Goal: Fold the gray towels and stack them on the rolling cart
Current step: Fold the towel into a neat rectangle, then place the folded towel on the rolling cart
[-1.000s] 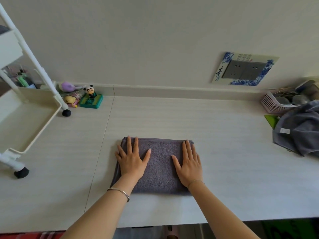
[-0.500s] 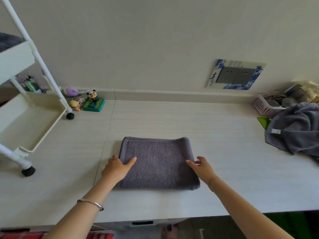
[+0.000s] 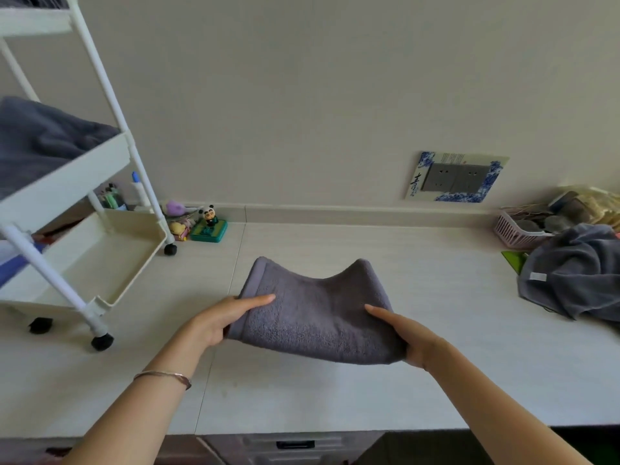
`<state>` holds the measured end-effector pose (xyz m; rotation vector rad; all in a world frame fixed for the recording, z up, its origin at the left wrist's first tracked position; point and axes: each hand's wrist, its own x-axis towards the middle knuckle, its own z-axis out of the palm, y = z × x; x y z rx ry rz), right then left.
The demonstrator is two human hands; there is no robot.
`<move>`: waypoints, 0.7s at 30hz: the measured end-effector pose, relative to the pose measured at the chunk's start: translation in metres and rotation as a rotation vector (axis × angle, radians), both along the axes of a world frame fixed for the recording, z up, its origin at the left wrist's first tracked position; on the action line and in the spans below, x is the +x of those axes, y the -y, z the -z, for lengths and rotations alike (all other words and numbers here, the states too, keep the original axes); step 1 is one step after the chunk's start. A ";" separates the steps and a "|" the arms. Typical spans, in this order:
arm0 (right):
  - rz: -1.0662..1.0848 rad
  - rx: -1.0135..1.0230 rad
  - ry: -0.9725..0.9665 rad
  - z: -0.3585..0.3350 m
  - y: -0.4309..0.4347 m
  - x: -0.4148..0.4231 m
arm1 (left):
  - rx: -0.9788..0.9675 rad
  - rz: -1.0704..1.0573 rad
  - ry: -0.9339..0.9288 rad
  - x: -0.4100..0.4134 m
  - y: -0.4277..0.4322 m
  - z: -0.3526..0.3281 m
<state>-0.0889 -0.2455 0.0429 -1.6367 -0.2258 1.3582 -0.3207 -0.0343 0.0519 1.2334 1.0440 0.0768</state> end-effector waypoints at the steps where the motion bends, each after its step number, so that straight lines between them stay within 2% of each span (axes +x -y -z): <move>1: -0.006 0.034 0.017 -0.011 -0.003 -0.002 | 0.005 -0.015 0.035 -0.004 0.000 -0.013; 6: -0.035 0.218 0.081 -0.078 -0.035 -0.011 | 0.071 -0.091 0.186 -0.035 -0.011 -0.080; 11: -0.163 0.336 0.122 -0.134 -0.090 -0.022 | 0.223 -0.217 0.261 -0.076 -0.023 -0.139; 21: -0.497 0.521 0.193 -0.208 -0.228 -0.047 | 0.395 -0.675 0.424 -0.130 -0.037 -0.205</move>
